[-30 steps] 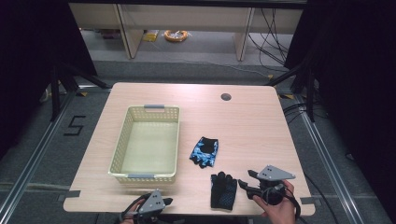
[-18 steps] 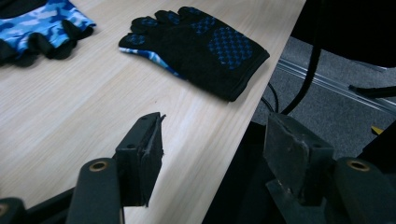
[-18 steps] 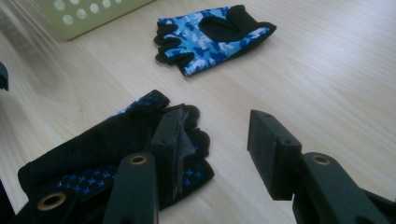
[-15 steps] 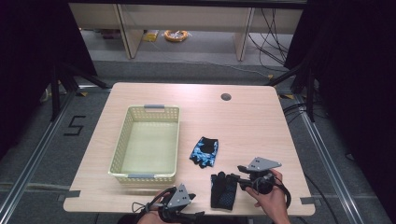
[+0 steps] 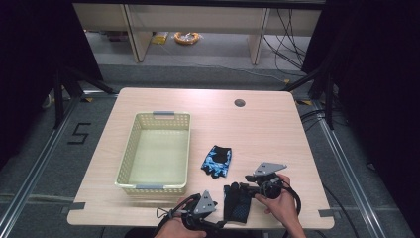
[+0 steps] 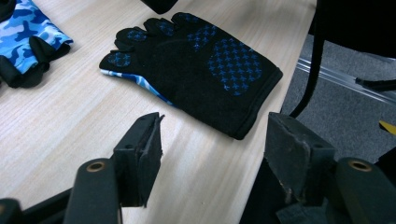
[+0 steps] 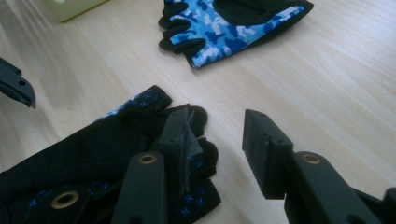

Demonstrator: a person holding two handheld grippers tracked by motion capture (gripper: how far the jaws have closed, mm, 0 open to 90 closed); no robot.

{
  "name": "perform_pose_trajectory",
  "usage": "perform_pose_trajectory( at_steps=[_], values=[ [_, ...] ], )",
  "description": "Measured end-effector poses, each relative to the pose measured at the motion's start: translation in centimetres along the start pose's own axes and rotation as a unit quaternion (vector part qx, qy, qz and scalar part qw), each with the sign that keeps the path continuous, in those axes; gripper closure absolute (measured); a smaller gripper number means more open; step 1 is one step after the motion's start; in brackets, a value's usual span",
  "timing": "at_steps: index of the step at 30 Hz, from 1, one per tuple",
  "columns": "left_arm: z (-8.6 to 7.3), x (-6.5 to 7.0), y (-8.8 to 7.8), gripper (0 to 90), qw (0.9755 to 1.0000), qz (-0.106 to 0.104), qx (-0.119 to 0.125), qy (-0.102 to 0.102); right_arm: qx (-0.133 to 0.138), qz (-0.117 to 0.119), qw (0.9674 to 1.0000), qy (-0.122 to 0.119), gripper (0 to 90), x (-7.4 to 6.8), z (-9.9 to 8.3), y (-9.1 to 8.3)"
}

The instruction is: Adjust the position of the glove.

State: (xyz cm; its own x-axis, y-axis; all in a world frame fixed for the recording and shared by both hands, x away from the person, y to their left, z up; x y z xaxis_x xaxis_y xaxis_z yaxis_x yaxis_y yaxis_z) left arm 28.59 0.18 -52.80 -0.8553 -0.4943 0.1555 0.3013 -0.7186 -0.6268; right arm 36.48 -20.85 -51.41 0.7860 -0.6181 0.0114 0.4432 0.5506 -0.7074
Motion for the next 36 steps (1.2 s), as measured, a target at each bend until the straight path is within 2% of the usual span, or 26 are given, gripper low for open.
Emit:
perform_pose_trajectory(
  at_steps=[2,3,4,6,8,9,12,13,14,15,16,17,18,19,21,22,23,24,25,27,28,30,33,34,35,36],
  values=[
    [0.1,0.1,0.2,36.3,1.0,-0.002,-0.001,0.002,-0.012,0.009,0.9998,0.013,63.4,-0.4,0.0,0.0],
    [0.2,0.1,0.3,35.9,0.9999,-0.005,-0.001,0.009,-0.01,0.013,0.9998,0.007,63.7,-0.2,-0.1,0.1],
    [0.1,0.2,0.4,35.9,1.0,-0.003,0.0,0.0,-0.01,0.013,0.9998,0.007,63.7,-0.2,-0.1,0.1],
    [0.2,0.4,0.7,35.8,1.0,-0.005,0.003,-0.001,-0.015,0.019,0.9997,0.007,64.1,-0.2,-0.1,0.3],
    [0.1,0.3,0.9,36.2,0.9999,-0.005,-0.009,0.012,-0.017,0.024,0.9994,0.015,64.4,-0.3,-0.2,0.5],
    [0.1,0.4,1.2,36.4,1.0,-0.005,-0.001,0.002,-0.006,0.024,0.9995,0.019,64.7,-0.3,-0.2,0.7],
    [0.2,0.4,1.4,38.9,0.9996,-0.001,-0.015,0.026,-0.02,0.026,0.9994,0.01,66.0,-0.2,-0.3,0.8],
    [0.3,0.6,1.7,39.6,0.9998,0.007,-0.007,0.018,-0.014,0.024,0.9994,0.02,66.4,-0.2,-0.4,1.2],
    [0.3,0.5,1.8,40.7,0.9997,0.012,-0.004,0.022,-0.027,0.026,0.9992,0.016,67.9,-0.1,-0.5,1.1],
    [0.3,0.4,1.9,43.9,0.9992,0.013,-0.019,0.032,-0.029,0.03,0.9988,0.026,69.5,-0.1,-0.6,1.2],
    [0.3,0.5,2.1,55.0,0.9994,0.013,-0.015,0.027,-0.026,0.032,0.998,0.049,74.9,-0.2,-0.8,1.1],
    [0.3,0.6,2.1,55.0,0.9994,0.014,-0.015,0.029,-0.026,0.032,0.998,0.049,74.9,-0.2,-0.8,1.1],
    [0.4,0.6,2.0,58.3,0.9984,0.019,-0.018,0.05,-0.026,0.033,0.9982,0.043,76.6,0.0,-0.9,1.1],
    [0.3,0.7,2.0,65.3,0.9986,0.018,-0.017,0.046,-0.017,0.035,0.9977,0.056,80.1,-0.1,-1.0,1.1],
    [0.4,0.8,1.9,73.5,0.9981,0.015,-0.023,0.056,-0.006,0.04,0.997,0.065,84.7,-0.2,-1.2,1.1],
    [0.4,0.8,1.9,75.6,0.9982,0.016,-0.018,0.055,-0.02,0.039,0.9971,0.063,86.8,-0.2,-1.2,0.7],
    [0.5,0.7,1.8,77.5,0.9979,0.016,-0.02,0.059,-0.011,0.036,0.997,0.068,88.3,-0.3,-1.2,0.8],
    [0.4,0.6,1.8,79.4,0.9984,0.015,-0.018,0.052,-0.008,0.034,0.997,0.069,88.6,-0.3,-1.1,0.7],
    [0.4,0.3,1.6,80.7,0.9983,0.01,-0.019,0.054,-0.019,0.035,0.997,0.067,88.8,-0.3,-1.1,0.4],
    [0.5,0.0,1.4,82.8,0.9982,0.02,-0.014,0.055,-0.006,0.034,0.9967,0.073,89.0,-0.3,-1.1,0.1],
    [0.5,-0.3,1.1,83.4,0.9984,0.014,-0.014,0.053,0.0,0.034,0.9965,0.077,89.1,-0.3,-1.1,0.0],
    [0.8,-1.0,0.4,84.6,0.9978,0.032,-0.006,0.058,0.024,0.045,0.9948,0.088,89.2,-0.4,-0.9,-0.4],
    [1.3,-2.1,-0.9,85.0,0.9966,0.051,0.003,0.065,0.048,0.045,0.9927,0.102,89.2,-0.8,-0.7,-1.1],
    [1.3,-2.3,-1.2,85.2,0.9967,0.053,0.005,0.061,0.053,0.053,0.9895,0.123,89.3,-1.3,-0.6,-1.4],
    [1.3,-2.6,-1.6,85.2,0.9958,0.06,0.0,0.069,0.066,0.057,0.9868,0.137,89.3,-1.6,-0.5,-1.4],
    [1.4,-2.9,-1.8,85.2,0.9947,0.072,0.0,0.073,0.074,0.059,0.9873,0.128,89.3,-1.5,-0.5,-1.6]
  ],
)
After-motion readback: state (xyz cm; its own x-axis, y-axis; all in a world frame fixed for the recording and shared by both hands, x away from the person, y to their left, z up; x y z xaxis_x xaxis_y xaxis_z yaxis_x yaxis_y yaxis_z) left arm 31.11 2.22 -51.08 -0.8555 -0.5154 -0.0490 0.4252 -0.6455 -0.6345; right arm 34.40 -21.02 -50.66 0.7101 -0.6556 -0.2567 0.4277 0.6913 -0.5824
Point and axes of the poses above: each handheld gripper's, and its own axes: y roughly forward along the jaws, z roughly out of its top, x roughly to its right, the point moved 3 cm from there along y, roughly forward along the jaws, and after that the axes turned 4 degrees about -y, right-handed, at the moved point
